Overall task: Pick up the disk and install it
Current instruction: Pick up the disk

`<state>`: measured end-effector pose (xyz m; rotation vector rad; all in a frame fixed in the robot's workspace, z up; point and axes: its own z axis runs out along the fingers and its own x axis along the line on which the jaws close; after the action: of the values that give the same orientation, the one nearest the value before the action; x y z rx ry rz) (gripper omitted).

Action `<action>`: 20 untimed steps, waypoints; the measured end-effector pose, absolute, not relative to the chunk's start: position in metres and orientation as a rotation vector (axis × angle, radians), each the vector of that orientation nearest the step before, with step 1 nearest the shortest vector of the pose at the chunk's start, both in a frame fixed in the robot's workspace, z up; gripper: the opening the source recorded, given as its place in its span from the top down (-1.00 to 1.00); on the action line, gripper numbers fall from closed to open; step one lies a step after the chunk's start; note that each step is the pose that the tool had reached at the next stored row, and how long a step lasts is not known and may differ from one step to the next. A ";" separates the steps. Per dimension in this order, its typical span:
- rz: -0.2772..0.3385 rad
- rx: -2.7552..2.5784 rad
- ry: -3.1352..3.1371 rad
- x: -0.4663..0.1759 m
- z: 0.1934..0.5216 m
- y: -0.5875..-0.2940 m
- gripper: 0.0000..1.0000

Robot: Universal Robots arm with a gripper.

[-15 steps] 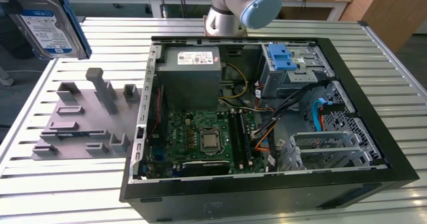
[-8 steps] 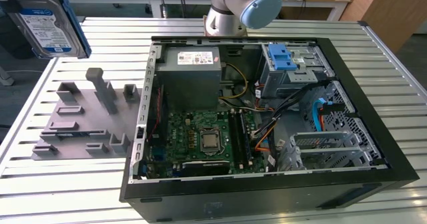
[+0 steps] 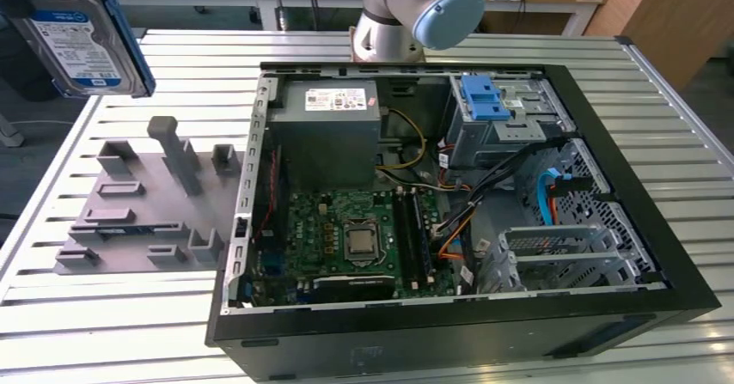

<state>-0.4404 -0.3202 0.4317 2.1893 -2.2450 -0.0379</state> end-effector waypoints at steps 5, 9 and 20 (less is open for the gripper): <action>-0.038 2.189 -2.245 -0.440 0.435 -0.320 0.27; -0.038 2.189 -2.245 -0.440 0.439 -0.320 0.27; -0.038 2.189 -2.245 -0.440 0.470 -0.320 0.27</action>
<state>-0.4405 -0.3200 0.4697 2.1894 -2.2451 -0.0377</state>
